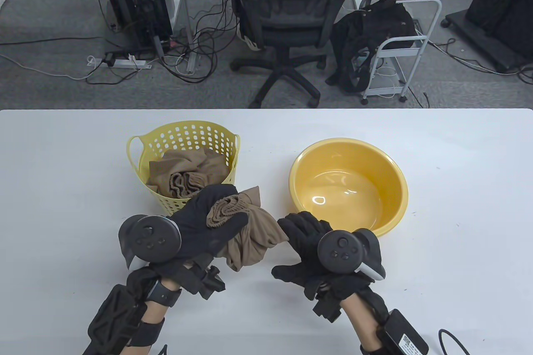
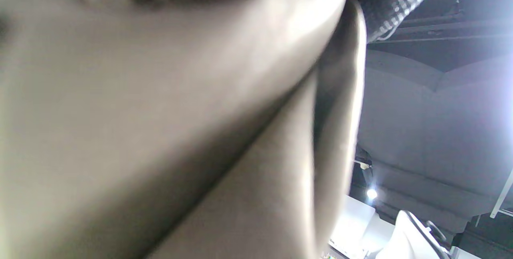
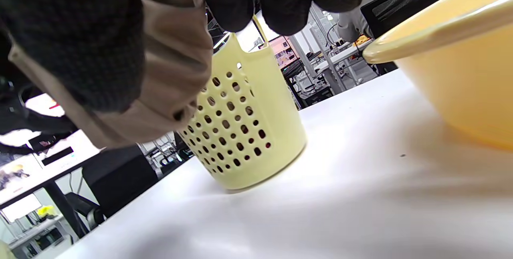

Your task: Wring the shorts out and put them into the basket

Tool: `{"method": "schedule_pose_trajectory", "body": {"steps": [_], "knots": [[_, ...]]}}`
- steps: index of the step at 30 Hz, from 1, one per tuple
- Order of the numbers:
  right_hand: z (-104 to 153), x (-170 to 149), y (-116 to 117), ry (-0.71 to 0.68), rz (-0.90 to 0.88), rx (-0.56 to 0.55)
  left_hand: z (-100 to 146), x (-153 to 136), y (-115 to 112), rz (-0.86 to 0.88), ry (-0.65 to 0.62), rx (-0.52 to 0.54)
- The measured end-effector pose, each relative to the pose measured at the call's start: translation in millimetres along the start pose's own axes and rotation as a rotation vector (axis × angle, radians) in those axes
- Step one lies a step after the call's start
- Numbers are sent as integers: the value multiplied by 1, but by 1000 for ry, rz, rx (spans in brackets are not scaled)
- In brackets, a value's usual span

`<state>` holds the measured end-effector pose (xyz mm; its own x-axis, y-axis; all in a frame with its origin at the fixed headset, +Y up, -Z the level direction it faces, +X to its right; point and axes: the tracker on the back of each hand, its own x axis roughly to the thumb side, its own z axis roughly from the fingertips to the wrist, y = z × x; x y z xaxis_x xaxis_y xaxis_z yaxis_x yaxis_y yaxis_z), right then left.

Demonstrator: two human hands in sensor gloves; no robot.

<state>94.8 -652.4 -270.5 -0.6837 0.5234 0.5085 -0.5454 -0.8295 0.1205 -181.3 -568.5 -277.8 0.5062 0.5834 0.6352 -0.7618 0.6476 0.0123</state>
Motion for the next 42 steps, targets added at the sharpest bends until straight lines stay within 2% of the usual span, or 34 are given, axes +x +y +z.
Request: {"method": "schedule_pose_trajectory", "body": {"steps": [9,14,19,27,36,42], "knots": [[14,-12,17,12,106,4,-14,0,10,-42,27,1],[17,-10,14,5,183,-20,-24,-1,13,-61,36,6],[19,-10,13,5,178,-33,-36,-4,19,-78,48,18],[21,-10,11,9,204,-47,-54,-10,43,-156,78,58],[23,-10,9,7,214,-64,-63,-36,64,-404,163,14],[24,-11,7,6,213,-72,-60,-66,57,-349,271,-11]]}}
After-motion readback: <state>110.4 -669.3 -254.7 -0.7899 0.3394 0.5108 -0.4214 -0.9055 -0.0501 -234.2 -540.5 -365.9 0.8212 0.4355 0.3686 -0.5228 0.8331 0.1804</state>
